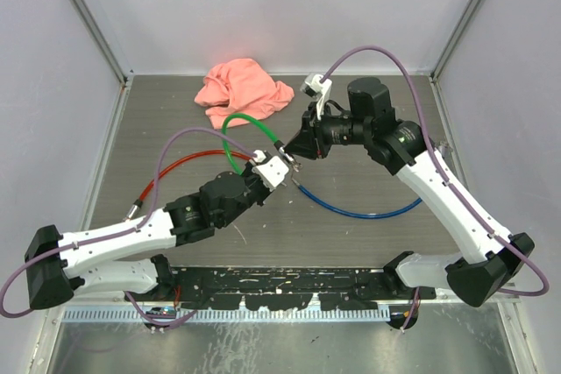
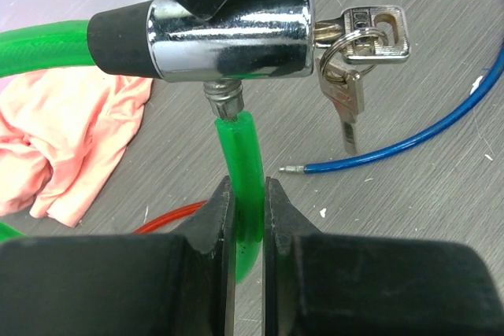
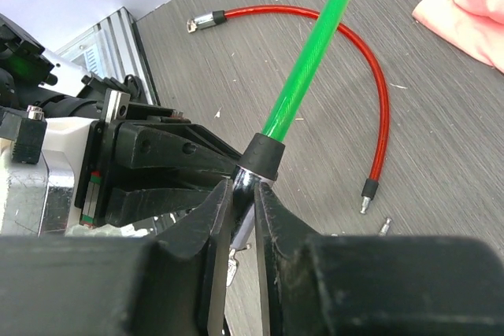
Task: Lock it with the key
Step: Lock the lock.
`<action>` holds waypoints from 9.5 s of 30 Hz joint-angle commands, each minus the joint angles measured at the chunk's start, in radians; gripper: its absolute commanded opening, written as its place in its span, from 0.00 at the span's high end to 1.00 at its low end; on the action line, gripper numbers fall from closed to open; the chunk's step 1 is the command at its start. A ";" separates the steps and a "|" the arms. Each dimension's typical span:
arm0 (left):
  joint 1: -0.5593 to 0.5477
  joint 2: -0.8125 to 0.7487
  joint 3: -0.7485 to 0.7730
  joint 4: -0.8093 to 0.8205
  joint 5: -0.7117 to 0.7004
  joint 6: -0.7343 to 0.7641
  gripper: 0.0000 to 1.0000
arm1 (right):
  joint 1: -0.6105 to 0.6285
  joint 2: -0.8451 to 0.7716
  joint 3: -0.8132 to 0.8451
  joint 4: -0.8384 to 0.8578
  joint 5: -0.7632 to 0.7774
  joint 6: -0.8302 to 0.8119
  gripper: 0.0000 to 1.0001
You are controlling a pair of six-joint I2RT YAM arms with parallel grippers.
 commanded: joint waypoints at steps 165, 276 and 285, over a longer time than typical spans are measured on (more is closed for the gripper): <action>0.426 0.240 0.251 -0.209 0.859 -0.714 1.00 | 0.256 -0.144 -0.129 -0.101 0.670 -0.936 0.99; -0.107 0.039 0.098 0.150 -0.329 -0.209 1.00 | -0.190 -0.176 -0.333 0.482 -0.296 0.156 0.29; -0.112 0.063 0.116 0.146 -0.326 -0.219 1.00 | -0.173 -0.165 -0.311 0.509 -0.301 0.177 0.40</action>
